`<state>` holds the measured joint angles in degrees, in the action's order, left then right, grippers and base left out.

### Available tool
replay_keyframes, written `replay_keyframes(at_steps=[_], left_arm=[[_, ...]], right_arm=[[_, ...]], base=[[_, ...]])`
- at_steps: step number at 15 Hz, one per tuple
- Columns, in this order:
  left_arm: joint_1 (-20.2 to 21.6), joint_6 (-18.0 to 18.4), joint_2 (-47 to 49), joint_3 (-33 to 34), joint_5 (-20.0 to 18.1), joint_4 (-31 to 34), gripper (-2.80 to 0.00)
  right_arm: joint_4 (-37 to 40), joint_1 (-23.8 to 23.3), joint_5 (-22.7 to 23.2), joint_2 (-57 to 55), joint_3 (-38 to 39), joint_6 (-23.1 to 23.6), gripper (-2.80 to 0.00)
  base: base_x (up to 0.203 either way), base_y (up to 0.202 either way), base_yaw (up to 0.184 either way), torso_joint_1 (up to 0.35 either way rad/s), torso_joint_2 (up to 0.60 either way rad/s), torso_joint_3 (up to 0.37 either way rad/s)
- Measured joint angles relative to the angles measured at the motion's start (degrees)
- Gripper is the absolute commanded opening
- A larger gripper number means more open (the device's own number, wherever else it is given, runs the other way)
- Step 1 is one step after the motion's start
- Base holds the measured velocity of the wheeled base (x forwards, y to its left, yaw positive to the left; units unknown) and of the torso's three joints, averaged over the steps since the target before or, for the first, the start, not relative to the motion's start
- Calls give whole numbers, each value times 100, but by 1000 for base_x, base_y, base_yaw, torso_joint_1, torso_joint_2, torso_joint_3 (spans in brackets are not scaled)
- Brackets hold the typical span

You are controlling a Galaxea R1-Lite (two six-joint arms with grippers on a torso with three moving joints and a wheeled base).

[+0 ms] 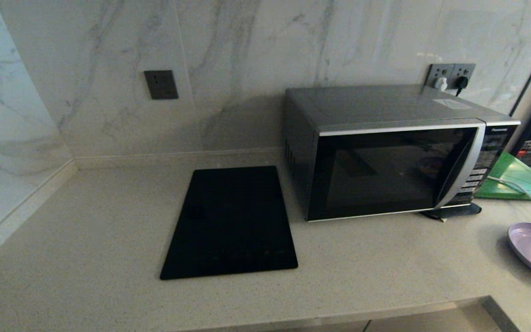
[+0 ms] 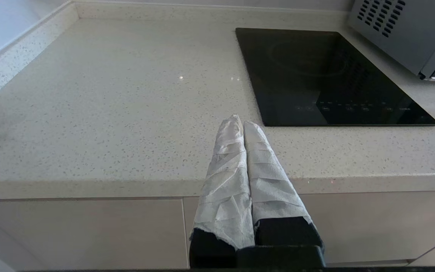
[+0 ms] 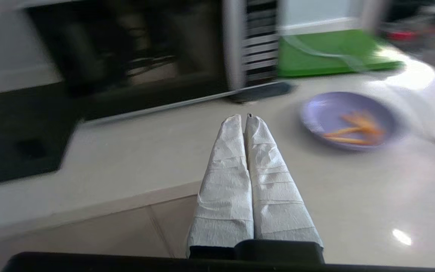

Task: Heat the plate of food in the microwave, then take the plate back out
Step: Open the microwave oven

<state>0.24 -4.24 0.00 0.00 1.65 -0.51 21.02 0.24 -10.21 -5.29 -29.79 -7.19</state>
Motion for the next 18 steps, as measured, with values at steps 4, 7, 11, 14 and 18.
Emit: replay_keyframes(at_steps=[4,7,11,14,18], left_arm=[[0,-2,0,0,-2,0,-280],[0,-2,0,0,-2,0,-280],[0,0,0,0,-2,0,-280],[0,0,0,0,-2,2,-280],[0,-2,0,0,-2,-1,-280]], right_arm=[[923,-17,-1192,-1461,-1876,94,-280],[1048,-34,-2557,-2565,-2484,157,-280],[349,-43,-3956,-3669,-2598,286,-280],[-1268,-38,-4285,-4402,-2277,481,-280],[-3182,46,-5305,-5487,-1990,995,-280]], base=[[0,0,0,0,0,0],[0,0,0,0,0,0],[0,0,0,0,0,0],[0,0,0,0,0,0],[0,0,0,0,0,0]])
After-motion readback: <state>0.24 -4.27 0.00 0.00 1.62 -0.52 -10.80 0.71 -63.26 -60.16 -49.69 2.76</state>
